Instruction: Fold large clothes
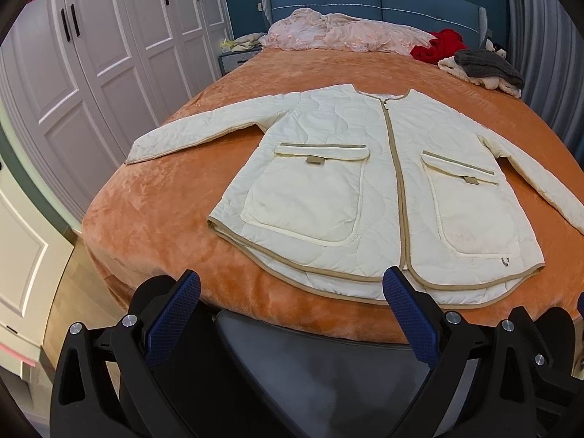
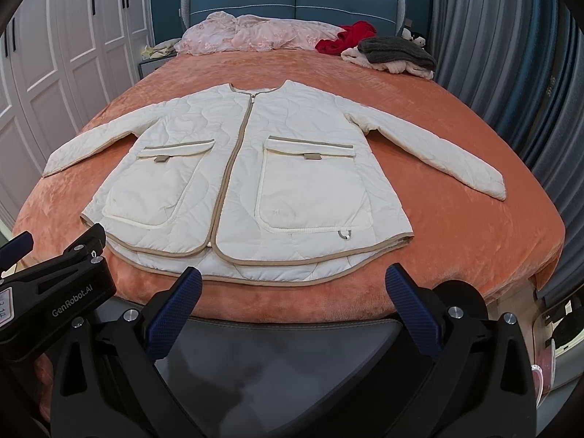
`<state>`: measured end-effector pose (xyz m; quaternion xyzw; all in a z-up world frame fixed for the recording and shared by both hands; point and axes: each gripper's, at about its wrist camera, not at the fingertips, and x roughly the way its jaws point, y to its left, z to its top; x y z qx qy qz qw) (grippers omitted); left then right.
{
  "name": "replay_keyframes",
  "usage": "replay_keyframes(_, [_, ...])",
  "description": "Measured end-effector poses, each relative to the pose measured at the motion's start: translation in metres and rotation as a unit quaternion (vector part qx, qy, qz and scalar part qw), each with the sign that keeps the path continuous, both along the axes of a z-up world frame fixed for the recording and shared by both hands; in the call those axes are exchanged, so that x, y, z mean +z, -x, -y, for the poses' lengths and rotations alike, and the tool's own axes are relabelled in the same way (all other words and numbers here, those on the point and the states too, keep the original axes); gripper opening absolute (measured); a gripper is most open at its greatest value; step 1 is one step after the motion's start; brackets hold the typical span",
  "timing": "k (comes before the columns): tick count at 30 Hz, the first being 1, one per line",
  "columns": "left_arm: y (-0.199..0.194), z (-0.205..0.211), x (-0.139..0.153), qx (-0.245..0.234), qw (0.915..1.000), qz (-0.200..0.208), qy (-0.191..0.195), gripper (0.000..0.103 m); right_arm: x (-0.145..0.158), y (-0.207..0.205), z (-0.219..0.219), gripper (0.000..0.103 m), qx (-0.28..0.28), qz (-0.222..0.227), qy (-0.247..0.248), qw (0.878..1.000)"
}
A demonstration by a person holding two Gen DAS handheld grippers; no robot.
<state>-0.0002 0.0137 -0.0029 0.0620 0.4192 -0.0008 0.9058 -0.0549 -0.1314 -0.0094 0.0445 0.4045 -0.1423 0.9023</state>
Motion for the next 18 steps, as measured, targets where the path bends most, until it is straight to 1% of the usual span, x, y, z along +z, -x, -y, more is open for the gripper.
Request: replay_keyframes(18, [-0.0002,-0.0003,0.0,-0.001,1.0,-0.001,0.0,0.097,0.0003,-0.0003,0.0,0.098,0.0,-0.001,0.0,1.0])
